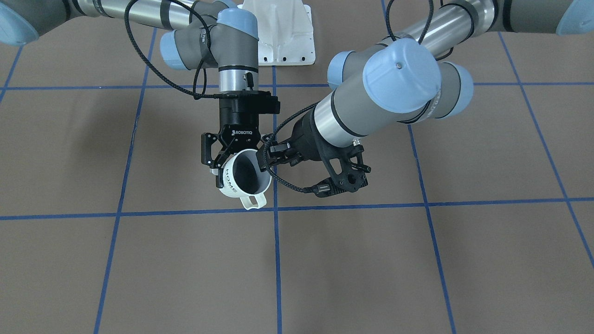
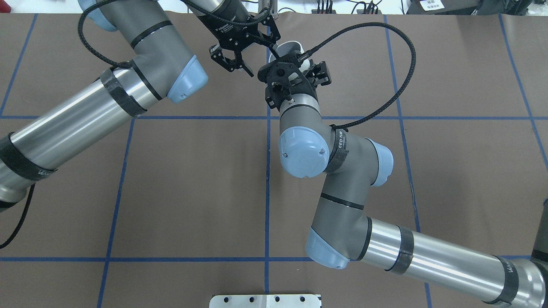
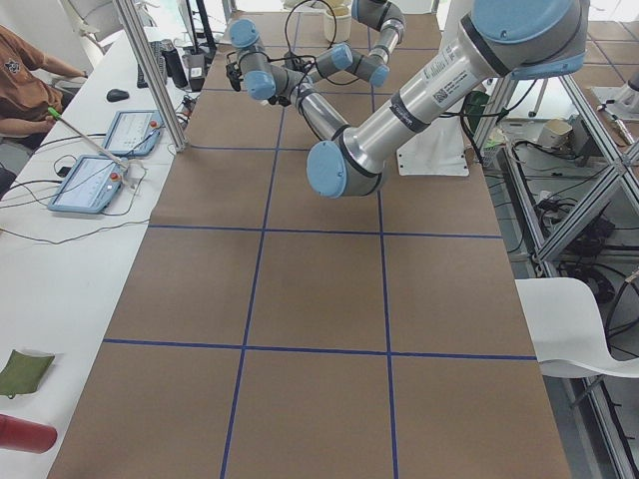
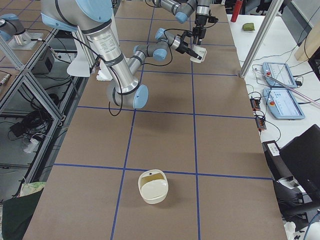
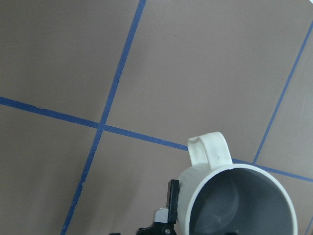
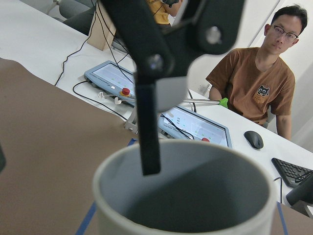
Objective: Left arm hands cup to right arm to dump lemon
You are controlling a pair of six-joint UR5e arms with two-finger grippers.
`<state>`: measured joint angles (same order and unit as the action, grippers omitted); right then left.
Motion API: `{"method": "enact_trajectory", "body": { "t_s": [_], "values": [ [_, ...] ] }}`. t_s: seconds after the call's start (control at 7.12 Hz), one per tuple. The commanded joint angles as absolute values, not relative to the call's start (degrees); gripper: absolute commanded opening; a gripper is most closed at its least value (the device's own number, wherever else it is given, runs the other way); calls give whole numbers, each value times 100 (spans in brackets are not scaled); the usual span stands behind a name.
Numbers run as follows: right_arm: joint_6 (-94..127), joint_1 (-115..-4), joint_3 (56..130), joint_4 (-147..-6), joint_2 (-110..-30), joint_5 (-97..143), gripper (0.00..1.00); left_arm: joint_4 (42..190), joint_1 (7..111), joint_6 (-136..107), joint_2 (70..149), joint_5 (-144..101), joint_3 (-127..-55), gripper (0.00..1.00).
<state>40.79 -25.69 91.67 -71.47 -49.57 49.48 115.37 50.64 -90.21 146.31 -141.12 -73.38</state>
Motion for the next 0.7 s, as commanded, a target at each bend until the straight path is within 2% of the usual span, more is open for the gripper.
{"method": "enact_trajectory", "body": {
  "t_s": [0.0, 0.14, 0.56],
  "values": [
    [4087, -2540, 9167, -7146, -4957, 4948, 19, 11732, 5062, -9018, 14739, -14080, -7042, 69],
    [4087, -2531, 9176, -7146, -4957, 4948, 19, 11759, 5054, -9018, 14791, -14080, -6944, 68],
    [4087, -2531, 9176, -7137, -4957, 4948, 19, 11795, 4949, -9018, 14827, -14080, -6856, 56]
  ]
}}
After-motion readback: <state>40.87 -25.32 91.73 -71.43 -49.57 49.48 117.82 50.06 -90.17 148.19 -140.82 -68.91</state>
